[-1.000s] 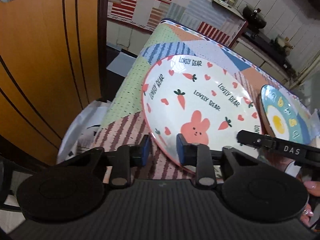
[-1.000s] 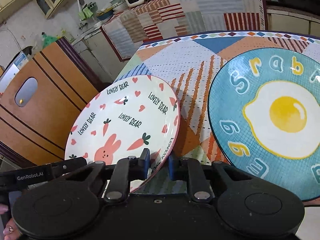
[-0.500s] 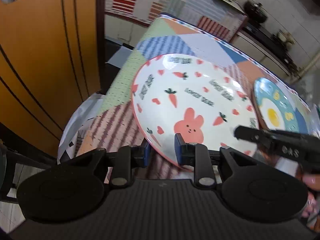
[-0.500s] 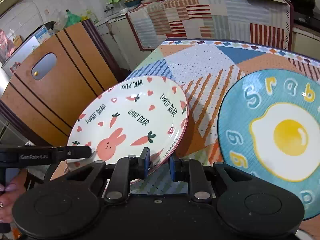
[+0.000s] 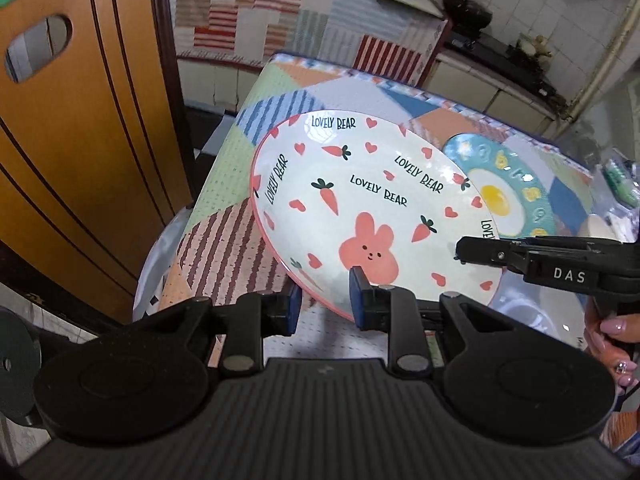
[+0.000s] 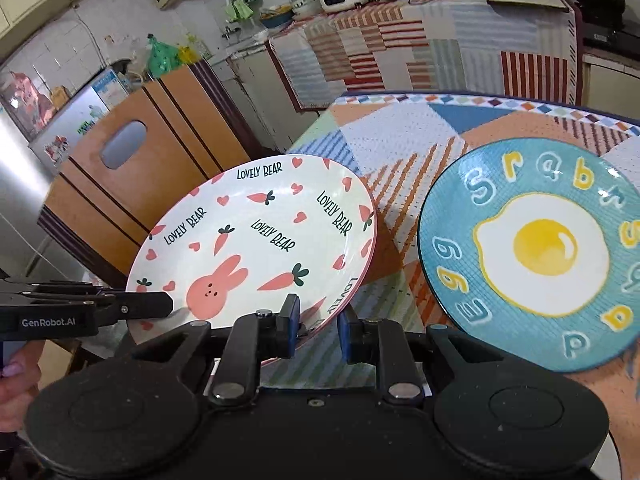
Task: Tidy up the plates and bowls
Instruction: 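Lift the bunny-print plate and carry it over the white plate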
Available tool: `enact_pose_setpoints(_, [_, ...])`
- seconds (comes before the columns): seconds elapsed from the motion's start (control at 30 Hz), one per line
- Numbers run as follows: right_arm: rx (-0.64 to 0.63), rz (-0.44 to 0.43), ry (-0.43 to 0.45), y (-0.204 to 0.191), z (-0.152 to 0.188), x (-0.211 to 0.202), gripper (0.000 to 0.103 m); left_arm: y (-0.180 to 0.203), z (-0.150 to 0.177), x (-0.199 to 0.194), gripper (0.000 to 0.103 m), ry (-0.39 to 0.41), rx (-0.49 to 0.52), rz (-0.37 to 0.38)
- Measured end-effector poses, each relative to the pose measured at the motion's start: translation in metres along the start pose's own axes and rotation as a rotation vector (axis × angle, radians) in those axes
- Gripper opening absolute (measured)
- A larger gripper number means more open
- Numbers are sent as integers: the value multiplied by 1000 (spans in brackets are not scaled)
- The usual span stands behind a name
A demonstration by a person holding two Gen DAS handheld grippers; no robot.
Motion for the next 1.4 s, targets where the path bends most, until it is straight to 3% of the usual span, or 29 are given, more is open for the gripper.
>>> enact_pose_setpoints(0.33, [-7,7,98,-10,10,-84,24,52,6,-62,23,60,90,38])
enact_pose_setpoints(0.73, [30,93,146,5,48,-160,24,113,40,-85,23,64,165,139])
enact_pose_setpoints(1.03, [114,136,137,24,93,-183,24,143,68,-75,23,5,220,178])
enact_pose_setpoints(1.4, [176,150,107,45,122,-184,24,156,85,-53,23,-63,247,204])
Point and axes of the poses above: each gripper's, at about its wrist camera, not at the fingertips, and x roughly the way its jaws point, y to its right, z to its underside, the point moved 7 cm from there along x, roughly the way its jaws point, and after that the axes turned 5 degrees about z, right-handed, at the moved point
